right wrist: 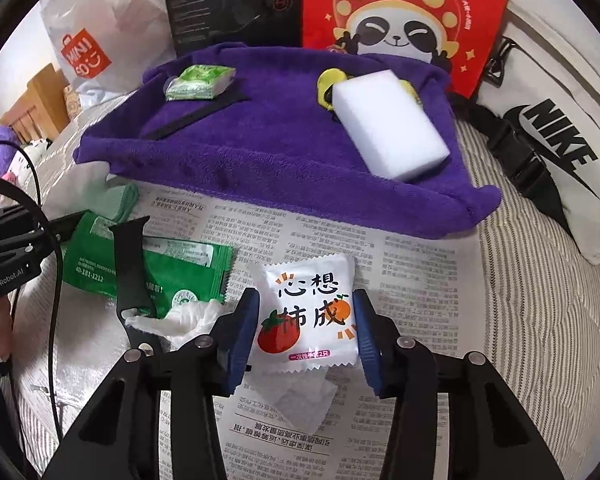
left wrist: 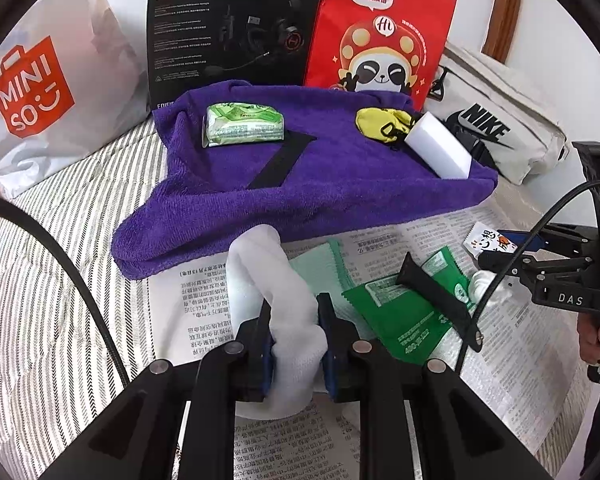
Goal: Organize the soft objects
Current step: 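Carry the glove and snack packet over the purple towel with both tools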
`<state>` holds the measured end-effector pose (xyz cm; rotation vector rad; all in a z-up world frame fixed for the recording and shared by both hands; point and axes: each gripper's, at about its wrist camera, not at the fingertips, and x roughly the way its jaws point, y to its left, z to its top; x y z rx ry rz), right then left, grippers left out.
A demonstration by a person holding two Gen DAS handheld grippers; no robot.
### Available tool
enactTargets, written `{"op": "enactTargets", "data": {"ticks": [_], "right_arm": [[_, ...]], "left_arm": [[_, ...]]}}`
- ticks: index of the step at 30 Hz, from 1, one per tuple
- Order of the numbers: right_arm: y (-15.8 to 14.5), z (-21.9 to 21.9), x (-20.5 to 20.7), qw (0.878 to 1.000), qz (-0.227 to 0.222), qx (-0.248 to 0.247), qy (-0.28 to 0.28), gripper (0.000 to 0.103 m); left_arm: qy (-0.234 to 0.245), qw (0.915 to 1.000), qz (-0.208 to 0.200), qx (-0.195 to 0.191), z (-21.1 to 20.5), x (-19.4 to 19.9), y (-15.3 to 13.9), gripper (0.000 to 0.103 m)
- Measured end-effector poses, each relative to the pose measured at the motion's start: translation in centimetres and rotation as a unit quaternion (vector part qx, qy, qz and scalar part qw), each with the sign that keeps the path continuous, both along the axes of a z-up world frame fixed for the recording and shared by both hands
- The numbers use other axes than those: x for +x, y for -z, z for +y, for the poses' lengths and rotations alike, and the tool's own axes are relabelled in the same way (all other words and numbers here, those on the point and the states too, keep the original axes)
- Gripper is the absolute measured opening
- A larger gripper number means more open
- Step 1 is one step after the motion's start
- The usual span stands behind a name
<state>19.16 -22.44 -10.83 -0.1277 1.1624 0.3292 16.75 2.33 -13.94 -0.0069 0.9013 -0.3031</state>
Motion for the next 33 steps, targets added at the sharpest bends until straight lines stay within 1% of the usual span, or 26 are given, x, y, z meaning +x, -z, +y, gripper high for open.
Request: {"op": "enactTargets", "data": {"ticks": [4, 7, 10, 12, 16, 23, 26, 30, 33], "right_arm": [[-1.1, -0.5, -0.1, 1.000, -0.005, 0.024, 0.010, 0.046], [-2.0, -0.8, -0.3, 0.999, -0.013, 0.027, 0.012, 0.046], [-2.7, -1.4, -0.3, 0.999, -0.013, 0.038, 0.014, 0.046], [-3.1, -1.7, -0.3, 0.999, -0.016, 0.037, 0.016, 0.046], [-4.0, -2.0, -0.2, 0.999, -0.021, 0.039, 0.016, 0.046], [-5.6, -1.9, 0.1, 0.998, -0.036, 0.048, 0.015, 0.046], [-6.1, -1.7, 0.5, 0.998, -0.039, 0.058, 0.009, 0.046], [-6.8, -1.3, 1.3, 0.997, -0.047, 0.063, 0.003, 0.046], [-7.3, -0.9, 2.1, 0.996, -0.049, 0.069, -0.001, 0.046]], "left_arm": [[0.011, 0.9998, -0.003, -0.014, 0.3, -0.3, -0.4, 0.017], [0.010, 0.9997, 0.003, -0.022, 0.5, -0.3, -0.8, 0.017], [0.009, 0.9994, -0.001, -0.033, 0.8, -0.5, -1.5, 0.017], [0.008, 0.9993, -0.002, -0.036, 1.0, -0.7, -1.9, 0.017], [0.004, 0.9995, -0.007, -0.029, 1.4, -1.1, -2.7, 0.017], [-0.002, 0.9992, -0.016, -0.037, 2.5, -1.5, -4.4, 0.017], [-0.007, 0.9992, -0.017, -0.035, 2.8, -1.4, -5.0, 0.017], [-0.012, 0.9988, -0.019, -0.042, 3.5, -0.9, -5.7, 0.017], [-0.014, 0.9990, -0.021, -0.037, 3.7, -0.2, -6.1, 0.017]]}}
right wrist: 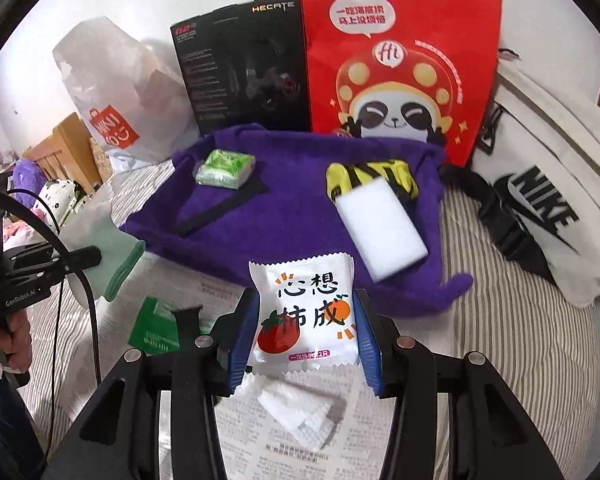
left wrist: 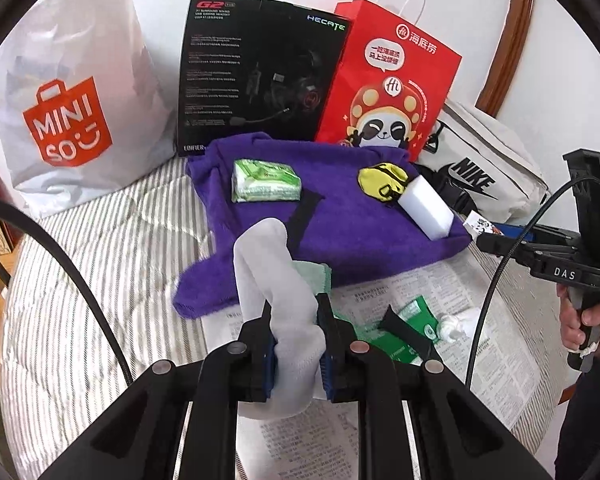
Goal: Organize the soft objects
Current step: 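Carry the glove and snack packet over the purple towel with both tools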
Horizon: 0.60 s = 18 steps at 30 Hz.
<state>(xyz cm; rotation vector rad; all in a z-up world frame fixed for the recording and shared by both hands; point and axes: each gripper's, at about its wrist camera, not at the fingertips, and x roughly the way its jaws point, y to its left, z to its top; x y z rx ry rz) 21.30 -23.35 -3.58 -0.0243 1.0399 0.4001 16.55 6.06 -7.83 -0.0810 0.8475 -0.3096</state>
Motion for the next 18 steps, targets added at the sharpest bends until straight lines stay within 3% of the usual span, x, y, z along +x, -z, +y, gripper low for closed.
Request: {"op": "enactTargets", "data": {"ticks": [18], "right_arm": [[-0.9, 4.0, 9.2, 0.999, -0.011, -0.009, -0.044, 0.046]], "left_arm": [[0.028, 0.9993, 0.014, 0.021, -2.3, 10.7, -1.8, 0.017]]}}
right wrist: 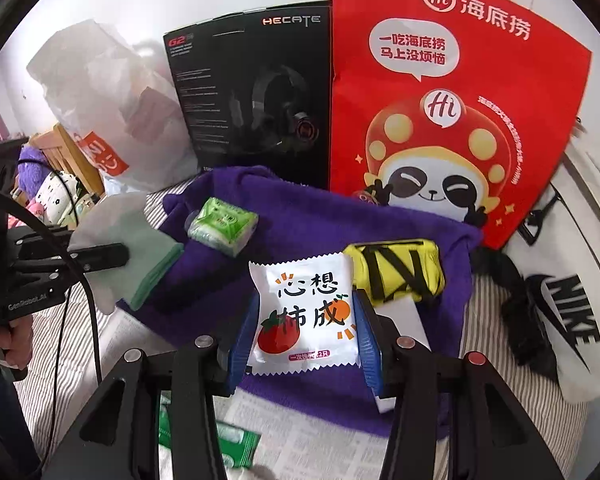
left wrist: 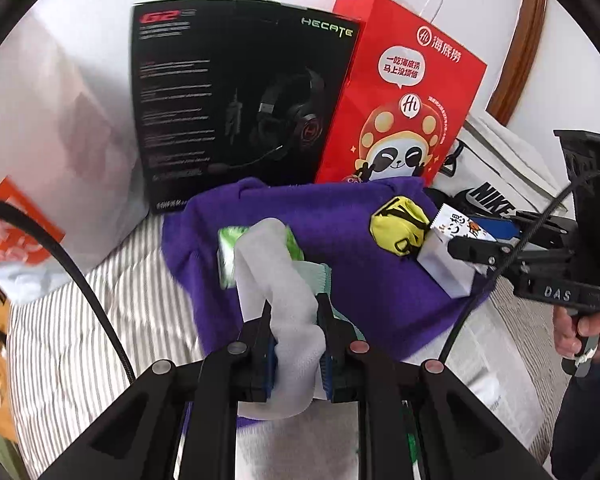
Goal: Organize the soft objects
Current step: 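Carry the glove and snack packet over the purple towel with both tools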
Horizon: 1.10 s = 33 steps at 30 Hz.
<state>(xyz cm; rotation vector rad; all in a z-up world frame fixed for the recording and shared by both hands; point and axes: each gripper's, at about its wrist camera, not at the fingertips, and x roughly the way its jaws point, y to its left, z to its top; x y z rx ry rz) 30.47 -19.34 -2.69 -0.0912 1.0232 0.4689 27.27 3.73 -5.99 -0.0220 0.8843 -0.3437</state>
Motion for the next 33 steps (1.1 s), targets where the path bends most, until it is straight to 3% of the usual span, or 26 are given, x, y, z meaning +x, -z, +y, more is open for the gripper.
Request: {"op": "enactTargets", "data": {"ticks": [20, 33], "right_arm": [[6.6, 1.8, 1.8, 0.996, 0.074, -0.020, -0.043, 0.046], [9.3, 2.2, 2.2, 0.994, 0.093, -0.033, -0.052, 0.048]], "left_arm": [[0.015, 0.9990, 0.041, 0.003, -1.1, 2.5, 3.9, 0.017], [0.012, 0.9978, 0.063, 0.018, -1.4, 3.4, 6.0, 0.017]]}}
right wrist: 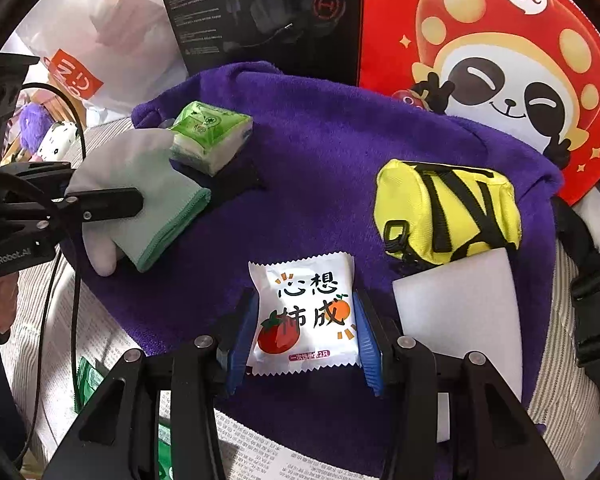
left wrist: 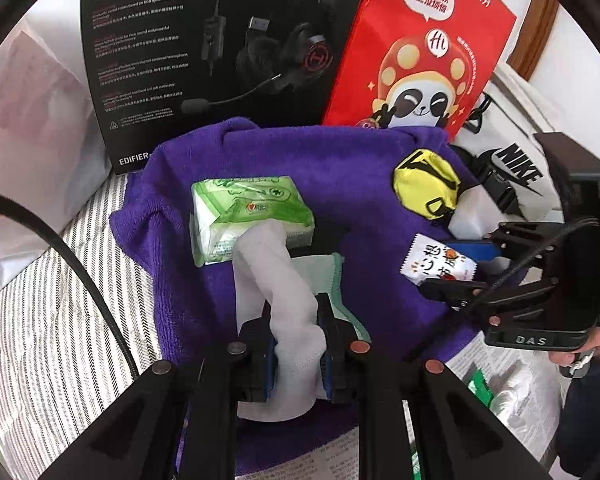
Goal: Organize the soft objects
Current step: 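Carry the glove and snack packet over the purple towel with both tools, then open both tools to drop the glove and snack packet onto the towel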
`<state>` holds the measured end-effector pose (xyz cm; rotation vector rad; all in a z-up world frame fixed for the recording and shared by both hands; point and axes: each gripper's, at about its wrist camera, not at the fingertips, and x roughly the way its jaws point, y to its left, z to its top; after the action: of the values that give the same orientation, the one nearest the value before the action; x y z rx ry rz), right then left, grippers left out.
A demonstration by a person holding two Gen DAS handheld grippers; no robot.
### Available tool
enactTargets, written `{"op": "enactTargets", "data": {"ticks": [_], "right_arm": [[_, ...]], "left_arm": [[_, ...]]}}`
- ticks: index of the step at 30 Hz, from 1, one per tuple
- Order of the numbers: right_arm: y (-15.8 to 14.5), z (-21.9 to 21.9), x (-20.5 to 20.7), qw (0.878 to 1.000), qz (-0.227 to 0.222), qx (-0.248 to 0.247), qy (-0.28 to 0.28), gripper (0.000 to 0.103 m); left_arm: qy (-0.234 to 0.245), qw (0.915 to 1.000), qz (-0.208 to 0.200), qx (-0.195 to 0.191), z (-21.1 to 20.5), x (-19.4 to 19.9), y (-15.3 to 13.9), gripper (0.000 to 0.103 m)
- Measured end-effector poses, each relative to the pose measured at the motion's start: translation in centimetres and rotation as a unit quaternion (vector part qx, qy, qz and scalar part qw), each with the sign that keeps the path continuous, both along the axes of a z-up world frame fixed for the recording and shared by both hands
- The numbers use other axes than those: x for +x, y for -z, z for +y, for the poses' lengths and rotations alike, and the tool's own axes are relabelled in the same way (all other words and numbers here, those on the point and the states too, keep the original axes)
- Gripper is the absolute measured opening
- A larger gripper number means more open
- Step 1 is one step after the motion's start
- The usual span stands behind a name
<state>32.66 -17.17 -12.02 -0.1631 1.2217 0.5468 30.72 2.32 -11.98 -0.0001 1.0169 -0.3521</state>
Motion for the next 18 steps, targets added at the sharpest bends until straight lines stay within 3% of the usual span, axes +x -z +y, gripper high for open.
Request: {"op": "enactTargets", "data": {"ticks": [9, 18], "right_arm": [[0.2, 0.7, -0.4, 1.000, 0.001, 0.003, -0.016, 0.062], [-0.3, 1.0, -0.6, 1.000, -0.006, -0.006, -0.021, 0.071]], "left_arm": [[0.002, 1.0000, 0.004, 0.007, 0.3, 0.2, 0.1, 0.020], [0.014, 0.9998, 0.001, 0.012, 0.2, -0.1, -0.2, 0.034]]}}
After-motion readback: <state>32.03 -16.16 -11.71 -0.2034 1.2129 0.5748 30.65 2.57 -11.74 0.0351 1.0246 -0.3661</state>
